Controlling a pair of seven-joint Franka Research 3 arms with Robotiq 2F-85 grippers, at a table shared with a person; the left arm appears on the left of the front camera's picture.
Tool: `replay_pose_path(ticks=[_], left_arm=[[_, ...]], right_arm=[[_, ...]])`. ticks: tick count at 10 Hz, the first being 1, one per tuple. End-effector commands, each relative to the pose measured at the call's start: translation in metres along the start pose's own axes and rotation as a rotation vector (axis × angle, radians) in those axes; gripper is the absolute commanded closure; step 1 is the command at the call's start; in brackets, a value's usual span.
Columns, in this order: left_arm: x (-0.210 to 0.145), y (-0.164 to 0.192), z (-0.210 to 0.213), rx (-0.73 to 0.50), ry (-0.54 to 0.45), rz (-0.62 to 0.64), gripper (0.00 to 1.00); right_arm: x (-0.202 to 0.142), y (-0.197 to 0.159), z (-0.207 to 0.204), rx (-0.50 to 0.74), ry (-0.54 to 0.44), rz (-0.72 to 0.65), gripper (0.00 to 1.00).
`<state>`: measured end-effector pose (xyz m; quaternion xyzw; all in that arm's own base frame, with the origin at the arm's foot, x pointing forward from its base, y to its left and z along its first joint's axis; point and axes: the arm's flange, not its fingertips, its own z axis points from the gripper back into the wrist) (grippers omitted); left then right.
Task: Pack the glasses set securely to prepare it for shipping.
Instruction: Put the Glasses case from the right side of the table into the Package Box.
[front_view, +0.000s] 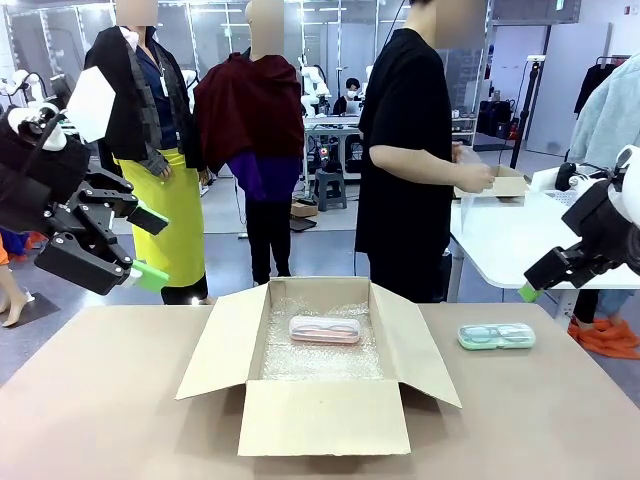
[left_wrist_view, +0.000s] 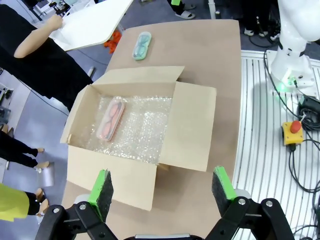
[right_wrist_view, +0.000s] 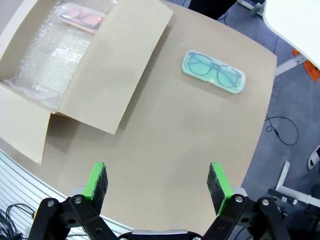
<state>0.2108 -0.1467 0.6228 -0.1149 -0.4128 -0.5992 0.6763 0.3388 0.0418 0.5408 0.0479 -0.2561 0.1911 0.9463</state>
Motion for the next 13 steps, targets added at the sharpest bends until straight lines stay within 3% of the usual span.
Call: replay_pose_path(ticks=[1,6,8,9,10,11,12,13], left_arm=[[-0.001,-0.001,0.002,-0.013,0.004,-0.004,0.00],[-0.001,-0.001,0.002,-0.013,0.004,-0.004,0.00],[-0.001,-0.001,0.002,-0.013,0.004,-0.004,0.00],[-0.001,-0.001,0.002,-0.013,0.004,-0.004,0.00],[-0.001,-0.001,0.002,-0.013,0.004,-0.004,0.00],[-0.001,-0.001,0.002,-0.013,0.004,-0.004,0.00],[-0.001,-0.001,0.002,-0.013,0.004,-0.004,0.00],[-0.001,-0.001,0.002,-0.013,0.004,-0.004,0.00]], right_arm=[[0.001,0.000,-0.001,-0.014,-0.004,-0.005,0.00],[0.000,0.000,0.000,-0.001,0.000,0.001,0.00],[0.009,-0.016,0.007,0.135,0.083,0.501,0.00],[0.016,-0.024,0.011,0.194,0.076,0.739,0.00],[0.033,-0.027,0.011,0.200,0.127,0.929,0.00],[0.038,-0.026,0.008,0.170,0.118,1.207,0.00],[0.039,-0.023,0.001,0.159,0.151,1.383,0.00],[0.039,-0.019,-0.008,0.165,0.206,1.461,0.00]])
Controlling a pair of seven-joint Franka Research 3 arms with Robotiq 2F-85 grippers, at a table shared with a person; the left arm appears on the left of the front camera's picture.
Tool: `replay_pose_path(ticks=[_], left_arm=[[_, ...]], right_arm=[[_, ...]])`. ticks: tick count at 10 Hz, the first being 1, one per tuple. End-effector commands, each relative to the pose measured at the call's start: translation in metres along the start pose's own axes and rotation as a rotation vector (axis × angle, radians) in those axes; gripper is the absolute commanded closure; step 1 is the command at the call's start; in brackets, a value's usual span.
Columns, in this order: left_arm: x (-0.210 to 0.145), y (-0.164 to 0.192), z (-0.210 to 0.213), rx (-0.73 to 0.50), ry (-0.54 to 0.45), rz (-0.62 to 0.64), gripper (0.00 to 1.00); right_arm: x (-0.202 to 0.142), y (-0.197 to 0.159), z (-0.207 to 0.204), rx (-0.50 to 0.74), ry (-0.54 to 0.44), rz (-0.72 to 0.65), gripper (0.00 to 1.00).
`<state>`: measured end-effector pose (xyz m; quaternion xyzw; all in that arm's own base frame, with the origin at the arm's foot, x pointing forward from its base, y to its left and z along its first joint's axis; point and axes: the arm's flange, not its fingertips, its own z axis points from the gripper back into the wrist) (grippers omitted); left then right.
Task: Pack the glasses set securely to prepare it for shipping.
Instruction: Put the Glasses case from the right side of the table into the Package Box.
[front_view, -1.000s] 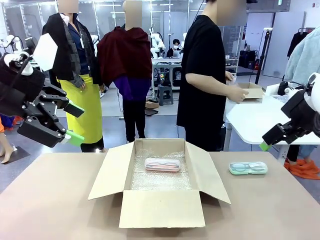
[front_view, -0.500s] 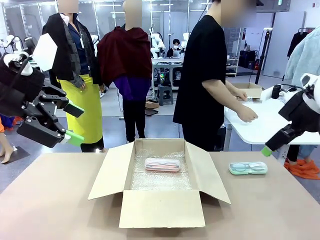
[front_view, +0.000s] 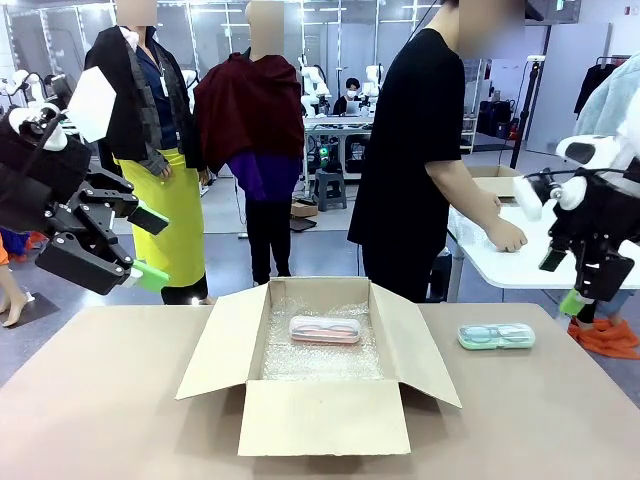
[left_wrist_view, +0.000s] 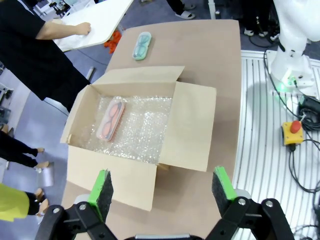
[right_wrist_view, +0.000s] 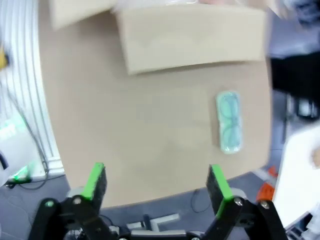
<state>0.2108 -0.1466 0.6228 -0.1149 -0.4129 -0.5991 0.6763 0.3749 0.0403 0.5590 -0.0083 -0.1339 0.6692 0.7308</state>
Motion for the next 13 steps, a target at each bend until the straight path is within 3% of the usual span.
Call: replay_pose_path(ticks=[1,2,3,5,6,7,13], left_arm=[[-0.001,-0.001,0.002,-0.013,0.004,-0.004,0.00],[-0.001,-0.001,0.002,-0.013,0.004,-0.004,0.00],[-0.001,-0.001,0.002,-0.013,0.004,-0.004,0.00],[-0.001,-0.001,0.002,-0.013,0.004,-0.004,0.00],[-0.001,-0.001,0.002,-0.013,0.004,-0.004,0.00],[-0.001,-0.001,0.002,-0.013,0.004,-0.004,0.00],[-0.001,-0.001,0.002,-0.013,0.004,-0.004,0.00]], right_arm=[[0.004,-0.007,-0.007,-0.045,0.038,0.359,0.00],[0.016,-0.008,-0.002,-0.217,0.092,0.083,0.00],[0.006,-0.003,-0.007,0.012,0.031,0.168,0.00],[0.014,-0.008,-0.005,-0.056,0.064,0.199,0.00],[0.020,-0.042,-0.026,0.022,0.124,0.197,0.00],[0.021,-0.069,-0.035,0.032,0.100,0.194,0.00],[0.022,-0.163,-0.077,0.088,0.156,0.134,0.00]])
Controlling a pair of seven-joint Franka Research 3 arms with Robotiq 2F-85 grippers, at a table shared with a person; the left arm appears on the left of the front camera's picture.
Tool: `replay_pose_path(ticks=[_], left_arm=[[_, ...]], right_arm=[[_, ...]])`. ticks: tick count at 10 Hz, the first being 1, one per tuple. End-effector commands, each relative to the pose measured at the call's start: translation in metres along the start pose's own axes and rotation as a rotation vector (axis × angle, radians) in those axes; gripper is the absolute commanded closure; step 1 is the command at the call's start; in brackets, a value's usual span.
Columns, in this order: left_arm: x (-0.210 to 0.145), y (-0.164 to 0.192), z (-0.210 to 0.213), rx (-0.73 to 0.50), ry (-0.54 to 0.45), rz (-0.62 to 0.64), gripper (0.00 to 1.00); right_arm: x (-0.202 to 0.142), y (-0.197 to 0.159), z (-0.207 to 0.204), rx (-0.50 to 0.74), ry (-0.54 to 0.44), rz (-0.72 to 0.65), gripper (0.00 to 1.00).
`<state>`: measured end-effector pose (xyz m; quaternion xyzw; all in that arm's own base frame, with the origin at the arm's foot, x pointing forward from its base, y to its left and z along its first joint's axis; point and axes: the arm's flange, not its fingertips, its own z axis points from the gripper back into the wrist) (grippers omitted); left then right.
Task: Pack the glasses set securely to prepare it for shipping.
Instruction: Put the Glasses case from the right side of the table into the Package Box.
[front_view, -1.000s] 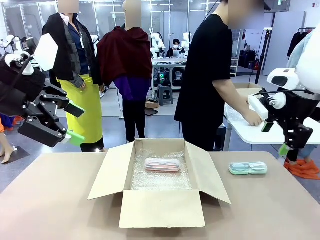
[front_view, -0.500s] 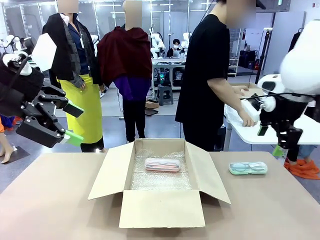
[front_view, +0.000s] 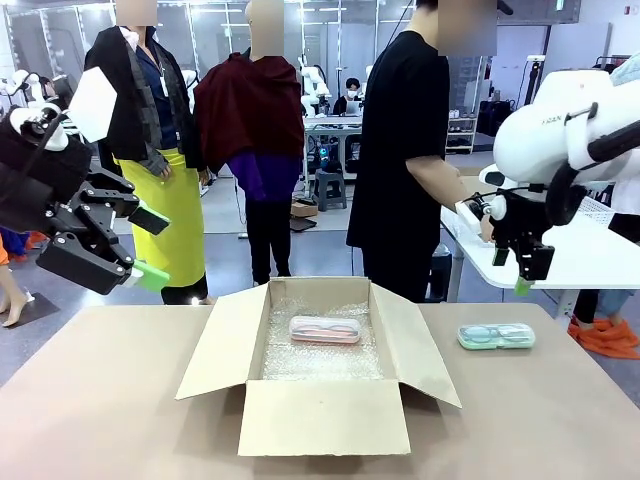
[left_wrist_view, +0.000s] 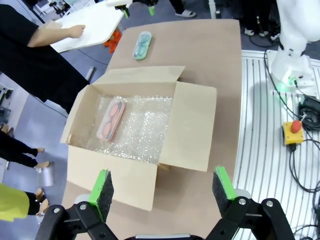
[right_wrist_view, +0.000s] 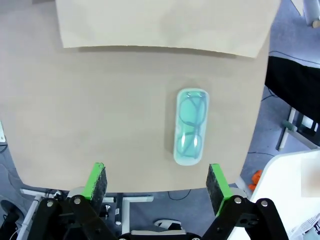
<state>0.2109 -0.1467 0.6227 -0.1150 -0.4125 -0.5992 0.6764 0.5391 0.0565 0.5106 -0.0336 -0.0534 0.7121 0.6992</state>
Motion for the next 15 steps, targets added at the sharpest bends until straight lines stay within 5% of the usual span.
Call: replay_pose_path(ticks=[1,10,15], left_arm=[[-0.001,-0.001,0.002,-0.013,0.004,-0.004,0.00],[-0.001,-0.001,0.002,-0.013,0.004,-0.004,0.00],[-0.001,-0.001,0.002,-0.013,0.004,-0.004,0.00]], right_arm=[[-0.005,-0.030,0.003,0.008,0.015,0.010,0.00],[-0.040,-0.064,-0.053,0.095,-0.039,0.034,0.00],[-0.050,-0.070,-0.123,0.141,-0.055,0.028,0.00]])
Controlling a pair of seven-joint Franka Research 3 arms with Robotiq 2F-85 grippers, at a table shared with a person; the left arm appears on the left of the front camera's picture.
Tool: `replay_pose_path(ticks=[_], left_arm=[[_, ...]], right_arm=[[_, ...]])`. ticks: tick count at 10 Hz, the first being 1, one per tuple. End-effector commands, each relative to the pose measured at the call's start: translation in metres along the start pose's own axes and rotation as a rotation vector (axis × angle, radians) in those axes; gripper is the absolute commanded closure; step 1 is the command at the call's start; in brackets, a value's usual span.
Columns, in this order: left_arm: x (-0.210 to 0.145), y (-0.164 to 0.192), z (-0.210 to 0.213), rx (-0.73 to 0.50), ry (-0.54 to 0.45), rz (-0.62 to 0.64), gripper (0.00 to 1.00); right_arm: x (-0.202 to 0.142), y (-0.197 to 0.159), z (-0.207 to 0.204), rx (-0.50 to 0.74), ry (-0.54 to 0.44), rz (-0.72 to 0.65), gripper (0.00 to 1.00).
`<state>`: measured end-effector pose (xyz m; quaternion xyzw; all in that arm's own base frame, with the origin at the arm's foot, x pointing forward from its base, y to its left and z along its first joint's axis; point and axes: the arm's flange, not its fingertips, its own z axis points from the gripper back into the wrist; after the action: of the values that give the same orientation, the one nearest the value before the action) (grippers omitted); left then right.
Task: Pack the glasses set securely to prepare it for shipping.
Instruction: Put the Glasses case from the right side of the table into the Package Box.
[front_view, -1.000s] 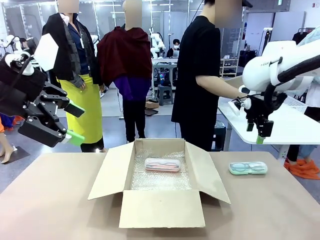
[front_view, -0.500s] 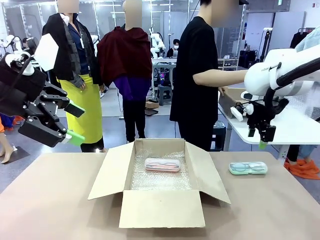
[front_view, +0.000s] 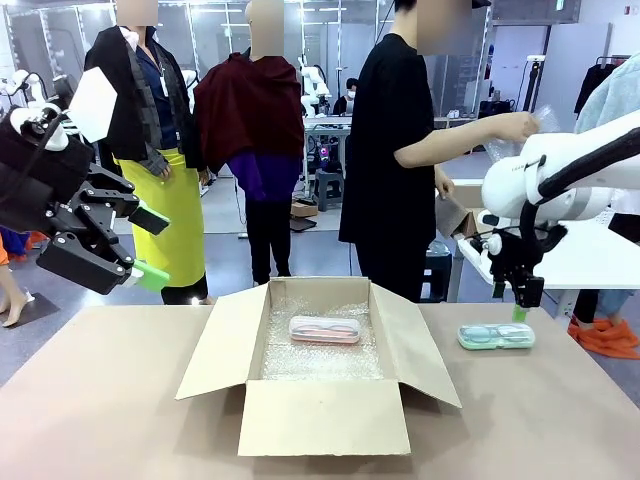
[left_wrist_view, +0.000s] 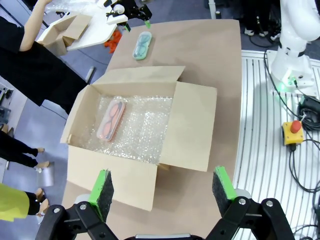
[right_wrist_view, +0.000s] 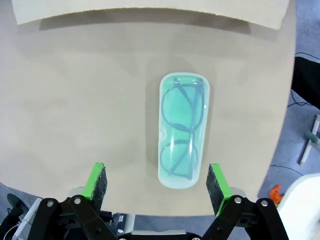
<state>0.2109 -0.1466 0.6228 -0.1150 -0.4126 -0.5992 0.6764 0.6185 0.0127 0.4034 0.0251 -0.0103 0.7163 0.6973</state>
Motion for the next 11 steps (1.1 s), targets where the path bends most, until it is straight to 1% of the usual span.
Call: replay_pose_path(ticks=[1,3,4,6,7,11], left_arm=[[-0.001,-0.001,0.002,-0.013,0.004,-0.004,0.00],[-0.001,-0.001,0.002,-0.013,0.004,-0.004,0.00],[-0.001,-0.001,0.002,-0.013,0.004,-0.004,0.00],[-0.001,-0.001,0.002,-0.013,0.004,-0.004,0.00],[-0.001,-0.001,0.002,-0.013,0.004,-0.004,0.00],[-0.001,-0.001,0.002,-0.013,0.004,-0.004,0.00]], right_arm=[[-0.003,-0.008,-0.018,-0.003,-0.035,0.017,0.00],[-0.004,-0.013,-0.036,-0.020,-0.041,0.001,0.00],[-0.004,-0.015,-0.046,-0.008,-0.056,-0.004,0.00],[-0.002,-0.014,-0.062,-0.054,-0.054,-0.030,0.00],[-0.003,-0.012,-0.067,-0.064,-0.069,-0.034,0.00],[0.000,-0.014,-0.082,-0.075,-0.057,-0.056,0.00]])
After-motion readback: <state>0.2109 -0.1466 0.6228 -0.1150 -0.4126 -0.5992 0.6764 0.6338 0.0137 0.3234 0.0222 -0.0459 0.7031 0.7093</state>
